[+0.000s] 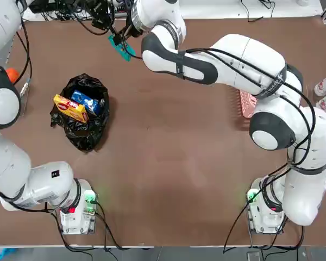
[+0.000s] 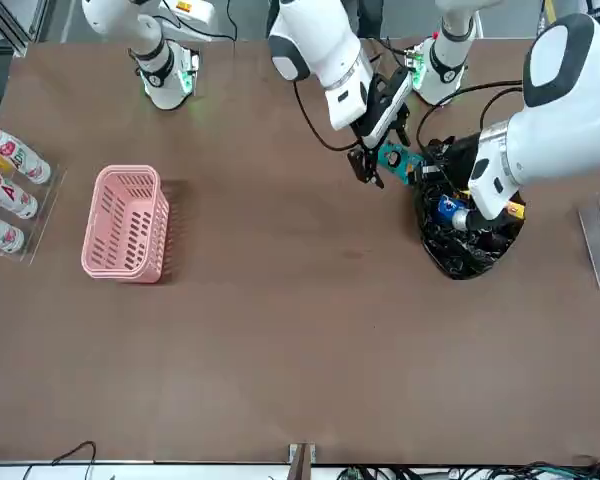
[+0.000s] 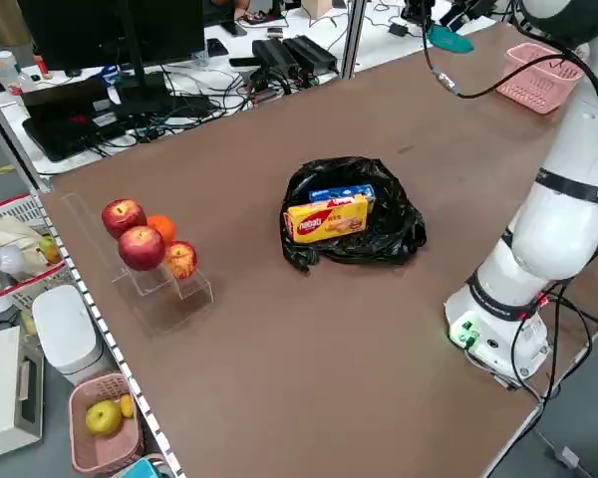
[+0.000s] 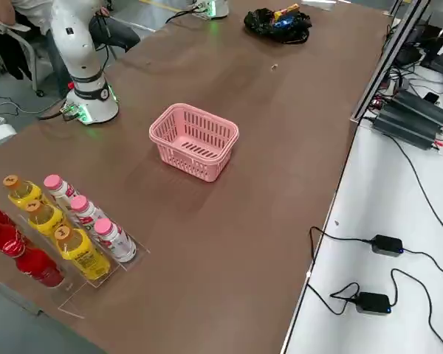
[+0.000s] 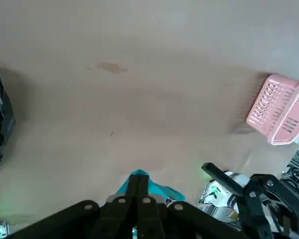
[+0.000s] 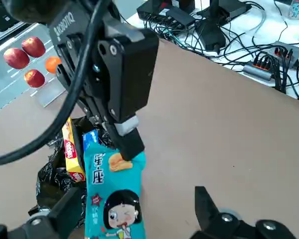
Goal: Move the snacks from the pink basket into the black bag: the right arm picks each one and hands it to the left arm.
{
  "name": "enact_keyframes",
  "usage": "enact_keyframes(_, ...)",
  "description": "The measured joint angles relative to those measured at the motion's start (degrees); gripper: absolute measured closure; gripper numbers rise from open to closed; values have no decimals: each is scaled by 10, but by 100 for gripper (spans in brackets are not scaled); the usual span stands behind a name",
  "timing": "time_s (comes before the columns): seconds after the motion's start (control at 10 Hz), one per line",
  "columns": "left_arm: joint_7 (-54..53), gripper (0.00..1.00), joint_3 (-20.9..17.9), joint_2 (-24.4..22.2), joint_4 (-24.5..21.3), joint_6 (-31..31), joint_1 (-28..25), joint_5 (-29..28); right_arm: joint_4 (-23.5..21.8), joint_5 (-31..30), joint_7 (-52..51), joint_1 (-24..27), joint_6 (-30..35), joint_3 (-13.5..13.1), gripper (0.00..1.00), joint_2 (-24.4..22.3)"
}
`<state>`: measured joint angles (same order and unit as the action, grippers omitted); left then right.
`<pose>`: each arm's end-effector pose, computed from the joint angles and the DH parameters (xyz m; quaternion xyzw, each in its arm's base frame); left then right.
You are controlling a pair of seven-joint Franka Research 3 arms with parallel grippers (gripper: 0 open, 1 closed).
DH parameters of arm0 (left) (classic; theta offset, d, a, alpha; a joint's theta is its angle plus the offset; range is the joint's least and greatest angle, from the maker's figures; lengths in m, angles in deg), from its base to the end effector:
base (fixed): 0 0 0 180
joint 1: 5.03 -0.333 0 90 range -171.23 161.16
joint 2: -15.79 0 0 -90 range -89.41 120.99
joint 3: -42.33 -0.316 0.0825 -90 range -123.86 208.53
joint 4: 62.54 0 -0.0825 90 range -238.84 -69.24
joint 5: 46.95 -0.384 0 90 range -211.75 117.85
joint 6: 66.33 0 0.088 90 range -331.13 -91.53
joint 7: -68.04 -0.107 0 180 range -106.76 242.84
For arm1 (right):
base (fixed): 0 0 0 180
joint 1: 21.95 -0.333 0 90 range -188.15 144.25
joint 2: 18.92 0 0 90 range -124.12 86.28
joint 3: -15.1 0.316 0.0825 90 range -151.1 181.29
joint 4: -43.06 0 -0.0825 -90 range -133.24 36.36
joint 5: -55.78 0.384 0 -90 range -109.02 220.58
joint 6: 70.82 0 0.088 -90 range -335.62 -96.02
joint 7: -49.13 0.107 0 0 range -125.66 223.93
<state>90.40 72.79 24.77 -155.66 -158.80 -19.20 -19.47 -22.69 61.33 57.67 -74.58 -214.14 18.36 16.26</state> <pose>0.5592 -0.1928 0.5394 0.9558 0.0781 -0.1582 0.2352 0.4495 0.6364 0.5327 -0.8665 -0.3401 -0.2767 0.2386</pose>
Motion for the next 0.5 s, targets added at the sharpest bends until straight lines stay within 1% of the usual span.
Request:
enact_keyframes(0.2, 1, 99, -2, 2, -2, 14, -4, -38, 3, 0, 1, 0, 1, -1, 0, 0)
enact_keyframes(0.3, 1, 99, -2, 2, -5, 19, -17, -52, 5, 0, 3, 2, 4, -4, 0, -1)
enact_keyframes(0.4, 1, 99, -3, 3, -9, 21, -39, -58, 6, 0, 6, 9, 11, -7, 0, -2)
enact_keyframes(0.5, 0, 99, -4, 3, -14, 22, -68, -67, 6, 1, 7, 28, 32, -9, 0, -10)
